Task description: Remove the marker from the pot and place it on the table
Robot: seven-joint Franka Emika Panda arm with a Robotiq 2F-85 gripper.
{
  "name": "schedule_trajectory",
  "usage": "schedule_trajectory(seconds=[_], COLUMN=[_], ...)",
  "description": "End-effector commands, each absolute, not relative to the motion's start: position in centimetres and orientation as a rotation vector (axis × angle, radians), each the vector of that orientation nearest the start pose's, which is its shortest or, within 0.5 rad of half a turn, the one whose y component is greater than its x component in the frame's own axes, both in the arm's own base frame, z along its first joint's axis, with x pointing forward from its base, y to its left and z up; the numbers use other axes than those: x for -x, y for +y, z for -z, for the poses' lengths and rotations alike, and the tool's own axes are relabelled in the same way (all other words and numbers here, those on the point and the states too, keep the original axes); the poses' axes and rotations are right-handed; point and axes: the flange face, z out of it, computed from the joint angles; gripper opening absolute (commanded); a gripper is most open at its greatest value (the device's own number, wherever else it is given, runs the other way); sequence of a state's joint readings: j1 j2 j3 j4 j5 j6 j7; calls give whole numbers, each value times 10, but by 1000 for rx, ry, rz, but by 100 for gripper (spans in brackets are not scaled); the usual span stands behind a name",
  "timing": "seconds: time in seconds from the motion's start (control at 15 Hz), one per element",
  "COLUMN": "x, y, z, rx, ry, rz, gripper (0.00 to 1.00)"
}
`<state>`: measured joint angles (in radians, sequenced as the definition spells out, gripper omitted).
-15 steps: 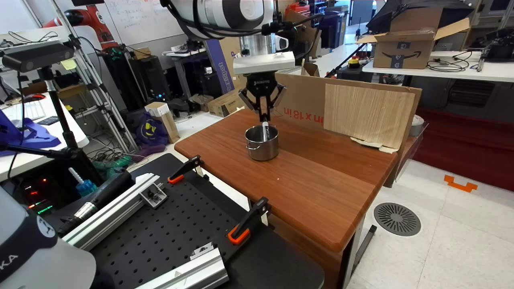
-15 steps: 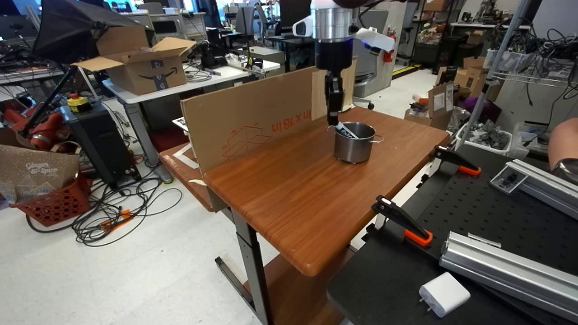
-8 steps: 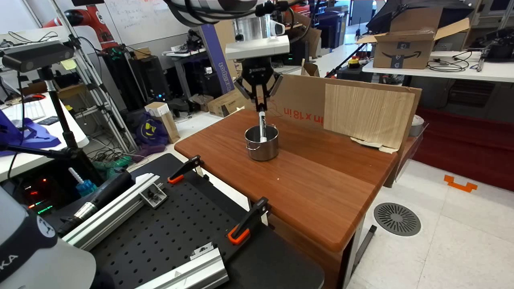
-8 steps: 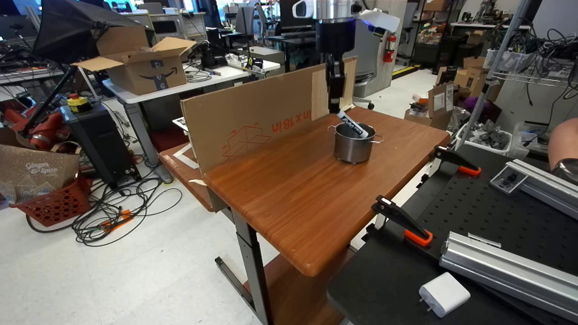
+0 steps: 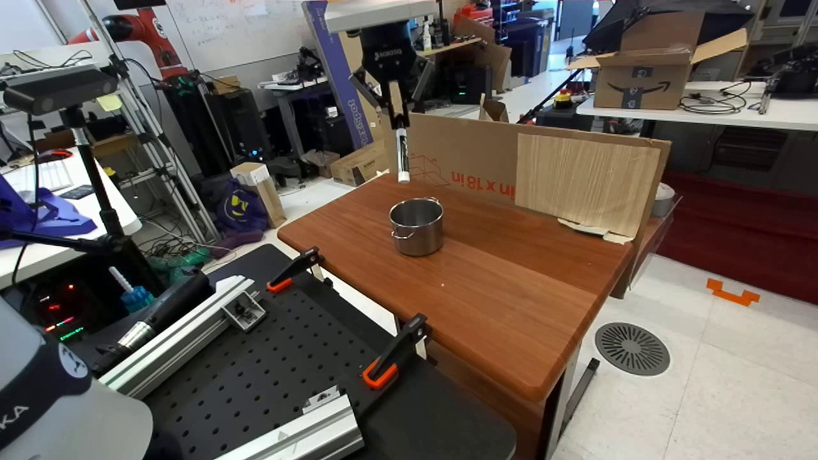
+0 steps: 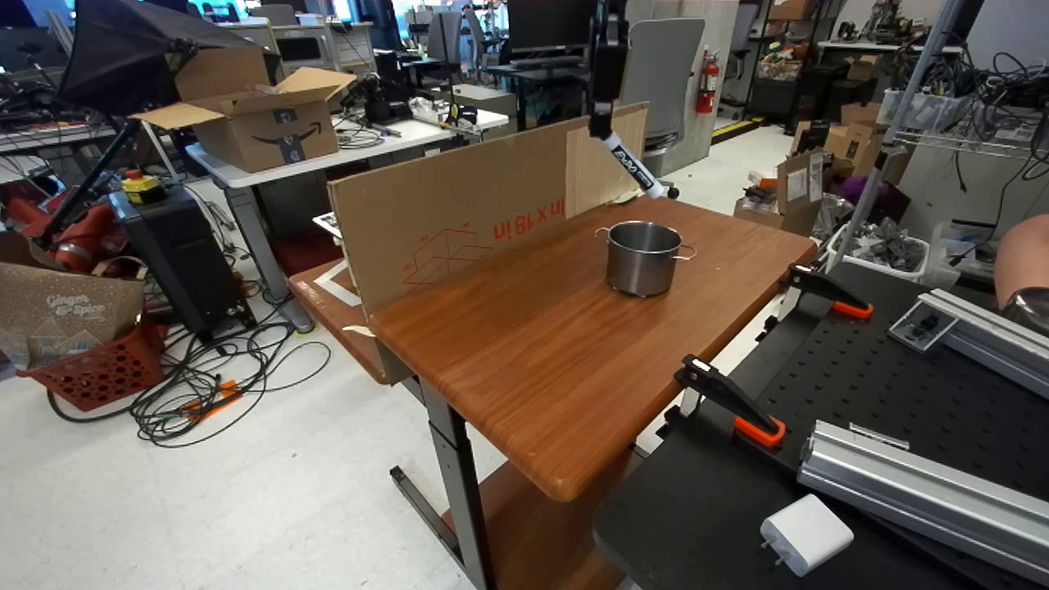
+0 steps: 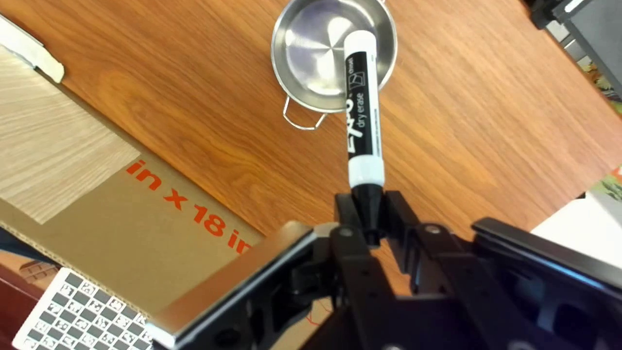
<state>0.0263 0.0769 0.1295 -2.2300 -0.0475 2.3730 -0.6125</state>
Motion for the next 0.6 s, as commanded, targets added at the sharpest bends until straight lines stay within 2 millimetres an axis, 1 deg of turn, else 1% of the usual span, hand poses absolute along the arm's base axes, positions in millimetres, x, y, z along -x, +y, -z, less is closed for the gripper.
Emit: schedule_trajectory(seconds=[0.0,0.13,0.27,0.4,0.53], x=[-532,-531,-532,-536,-542], y=[112,133,151,164,173], z=[-344,-332,-315,-296,-276], rx=[2902,2890,2876,2863,2857], ry=[-1240,-1256,-1268,-1271,-1261], rz=[71,46,9,-34,-77], gripper=[5,5,5,5,5])
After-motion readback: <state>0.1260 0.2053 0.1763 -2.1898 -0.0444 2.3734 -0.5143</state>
